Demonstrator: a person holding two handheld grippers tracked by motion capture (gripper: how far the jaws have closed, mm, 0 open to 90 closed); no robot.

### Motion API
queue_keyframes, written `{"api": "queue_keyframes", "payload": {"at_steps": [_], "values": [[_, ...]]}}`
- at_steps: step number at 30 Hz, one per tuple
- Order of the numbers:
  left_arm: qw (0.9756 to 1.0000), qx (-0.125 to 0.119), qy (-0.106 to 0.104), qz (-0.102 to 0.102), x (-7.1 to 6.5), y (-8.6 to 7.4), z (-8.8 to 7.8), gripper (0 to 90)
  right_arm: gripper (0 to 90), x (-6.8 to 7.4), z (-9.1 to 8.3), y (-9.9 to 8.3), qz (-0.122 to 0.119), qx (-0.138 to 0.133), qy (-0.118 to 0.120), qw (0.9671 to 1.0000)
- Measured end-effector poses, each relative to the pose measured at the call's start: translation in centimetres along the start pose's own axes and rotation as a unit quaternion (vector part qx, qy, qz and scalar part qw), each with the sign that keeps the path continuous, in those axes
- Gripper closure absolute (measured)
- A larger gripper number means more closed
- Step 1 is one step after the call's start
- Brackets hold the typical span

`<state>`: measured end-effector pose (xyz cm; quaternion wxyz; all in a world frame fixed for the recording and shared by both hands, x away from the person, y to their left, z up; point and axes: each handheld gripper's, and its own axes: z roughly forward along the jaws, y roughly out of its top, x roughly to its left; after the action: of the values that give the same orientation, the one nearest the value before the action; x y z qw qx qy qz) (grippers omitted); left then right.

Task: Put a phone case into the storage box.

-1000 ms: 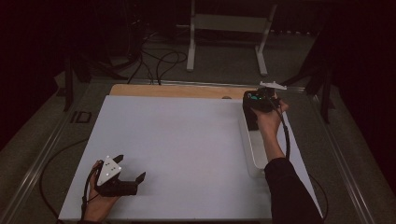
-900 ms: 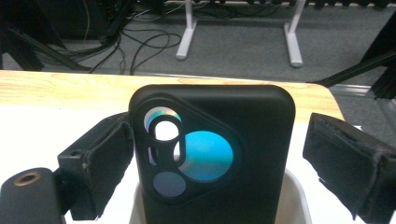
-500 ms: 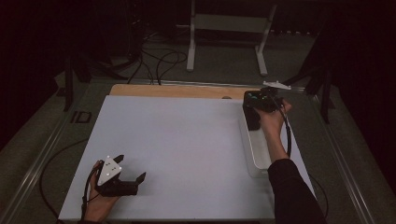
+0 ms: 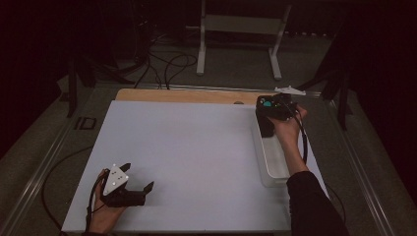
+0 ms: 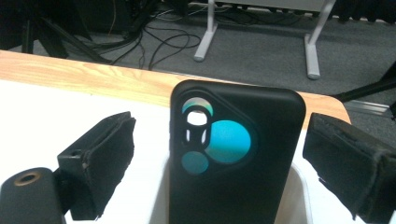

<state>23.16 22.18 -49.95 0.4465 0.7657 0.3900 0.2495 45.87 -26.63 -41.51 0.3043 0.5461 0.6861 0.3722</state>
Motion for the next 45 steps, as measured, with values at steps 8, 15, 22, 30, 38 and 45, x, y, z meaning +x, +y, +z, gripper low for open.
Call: {"api": "queue_keyframes", "payload": {"at_steps": [8, 15, 22, 30, 38, 45], "values": [[1.0000, 0.000, 0.000, -0.001, 0.0, 0.0, 0.0, 0.3, 8.9, 0.5, -1.1, -0.4, -0.012, -0.004, 0.025, 0.9996], [1.0000, -0.001, 0.001, 0.000, 0.1, 0.0, -0.1, 0.3, 8.9, 1.0, -2.0, -0.9, -0.032, -0.004, 0.033, 0.9989], [1.0000, -0.003, 0.001, -0.001, 0.0, 0.0, -0.1, 0.3, 8.9, 1.3, -4.0, -1.4, -0.035, -0.013, 0.037, 0.9986], [1.0000, -0.006, 0.002, -0.003, 0.1, 0.1, -0.1, 0.3, 8.9, 1.6, -6.5, -2.8, -0.026, -0.028, 0.056, 0.9977], [0.9997, -0.016, -0.001, -0.016, 0.3, 0.3, -0.3, 0.3, 8.9, 2.0, -9.0, -5.1, -0.020, -0.050, 0.092, 0.9944], [0.9997, -0.020, 0.001, -0.016, 0.5, 0.4, -0.4, 0.3, 8.9, 2.8, -10.8, -7.3, -0.023, -0.065, 0.103, 0.9923]]}}
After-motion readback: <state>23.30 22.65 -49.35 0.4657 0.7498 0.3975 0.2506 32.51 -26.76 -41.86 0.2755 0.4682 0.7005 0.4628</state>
